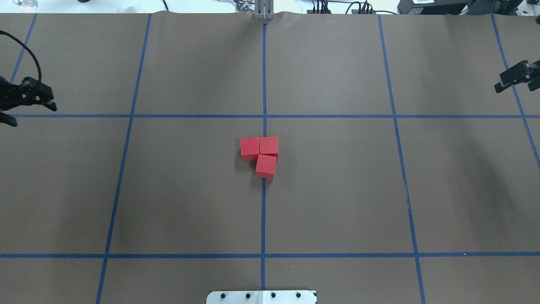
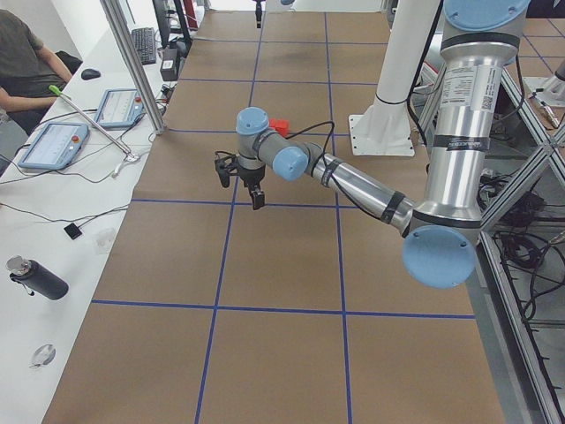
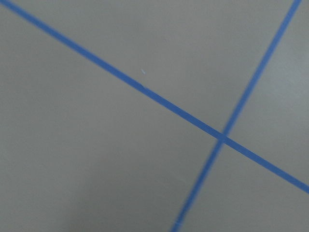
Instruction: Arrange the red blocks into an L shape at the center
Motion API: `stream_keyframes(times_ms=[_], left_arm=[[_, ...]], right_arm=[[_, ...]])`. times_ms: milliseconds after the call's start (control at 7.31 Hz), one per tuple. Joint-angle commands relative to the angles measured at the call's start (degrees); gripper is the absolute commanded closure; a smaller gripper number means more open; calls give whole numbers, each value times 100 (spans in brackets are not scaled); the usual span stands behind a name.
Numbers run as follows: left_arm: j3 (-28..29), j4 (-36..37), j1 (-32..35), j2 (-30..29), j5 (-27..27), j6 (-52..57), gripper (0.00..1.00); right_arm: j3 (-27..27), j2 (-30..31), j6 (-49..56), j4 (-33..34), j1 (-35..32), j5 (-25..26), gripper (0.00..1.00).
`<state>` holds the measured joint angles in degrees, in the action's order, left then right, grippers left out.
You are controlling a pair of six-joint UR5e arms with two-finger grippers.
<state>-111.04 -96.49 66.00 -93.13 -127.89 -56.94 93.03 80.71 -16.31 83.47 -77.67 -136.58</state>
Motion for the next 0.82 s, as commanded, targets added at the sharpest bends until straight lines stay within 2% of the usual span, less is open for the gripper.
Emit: stream_keyframes(times_ms=[0,137,274,684], left_arm=[[204,-10,998,382,-280,2223,0],[423,-10,1237,374,-271,3327,0],[390,51,1431,348,-280,3738,0],[584,69,1547,225,-526,3804,0]], right_arm=[[-311,32,524,56,-599,-343,0],[-346,-20,533,73,-609,-308,0],[-373,-134,567,213,-505,-282,0],[-356,-170,786,355,-635,25,0]])
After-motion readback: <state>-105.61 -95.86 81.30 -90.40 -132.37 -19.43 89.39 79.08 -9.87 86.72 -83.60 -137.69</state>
